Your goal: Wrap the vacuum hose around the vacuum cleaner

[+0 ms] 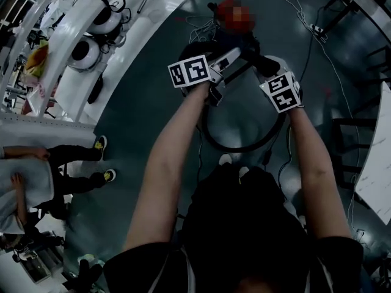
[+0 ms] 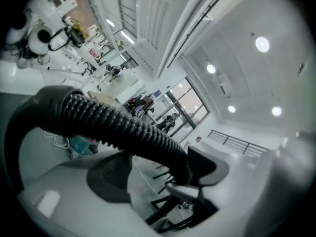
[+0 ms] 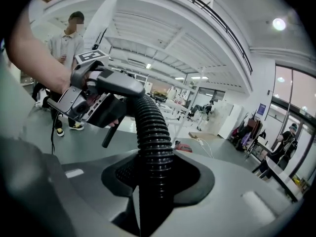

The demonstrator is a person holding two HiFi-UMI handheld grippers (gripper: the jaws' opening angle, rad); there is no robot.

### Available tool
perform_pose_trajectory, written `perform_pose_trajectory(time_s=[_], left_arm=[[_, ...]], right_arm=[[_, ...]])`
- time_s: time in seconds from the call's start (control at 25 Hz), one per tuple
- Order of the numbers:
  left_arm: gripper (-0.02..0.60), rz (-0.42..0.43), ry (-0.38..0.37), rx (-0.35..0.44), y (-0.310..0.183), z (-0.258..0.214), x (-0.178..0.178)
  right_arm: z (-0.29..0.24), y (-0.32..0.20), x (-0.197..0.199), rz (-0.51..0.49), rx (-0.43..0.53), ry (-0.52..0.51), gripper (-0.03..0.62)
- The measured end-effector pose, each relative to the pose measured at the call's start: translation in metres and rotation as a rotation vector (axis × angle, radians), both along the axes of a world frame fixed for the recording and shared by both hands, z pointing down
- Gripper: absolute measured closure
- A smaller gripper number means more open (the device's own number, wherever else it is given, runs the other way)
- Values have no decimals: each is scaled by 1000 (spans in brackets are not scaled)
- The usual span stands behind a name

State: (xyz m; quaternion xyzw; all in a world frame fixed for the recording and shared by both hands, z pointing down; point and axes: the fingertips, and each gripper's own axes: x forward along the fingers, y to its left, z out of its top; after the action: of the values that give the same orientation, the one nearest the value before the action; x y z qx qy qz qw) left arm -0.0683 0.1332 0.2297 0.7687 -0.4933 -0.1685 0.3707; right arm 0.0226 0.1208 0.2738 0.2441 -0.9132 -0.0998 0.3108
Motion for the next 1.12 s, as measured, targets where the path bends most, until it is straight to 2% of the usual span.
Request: perform_pose_trajectory(time_s=[0.2, 0.32, 0.52, 0.68, 0.8, 0.88, 0.96, 1.12], left_arm=[[291, 92, -281, 25, 7, 3, -3], [293, 132, -432, 42, 0, 10, 8], [293, 147, -664, 61, -22, 15, 14], [285, 144, -895, 80, -42, 17, 20], [250, 145, -1026, 91, -67, 15, 26], [205, 188, -1121, 83, -81, 19, 34], [187, 237, -1220, 81, -94, 22, 41], [187, 278, -1336, 75, -111, 22, 54]], right_arm=[[0, -11, -6, 35, -11, -4, 434], [6, -24, 3, 28, -17, 11, 434], [12, -58, 15, 3, -32, 28, 434], [21, -79, 26, -39, -52, 56, 434], [24, -97, 30, -82, -52, 63, 434], [24, -105, 29, -123, -47, 71, 434], [20, -111, 25, -171, -41, 77, 434], [11, -112, 13, -286, -32, 84, 434]])
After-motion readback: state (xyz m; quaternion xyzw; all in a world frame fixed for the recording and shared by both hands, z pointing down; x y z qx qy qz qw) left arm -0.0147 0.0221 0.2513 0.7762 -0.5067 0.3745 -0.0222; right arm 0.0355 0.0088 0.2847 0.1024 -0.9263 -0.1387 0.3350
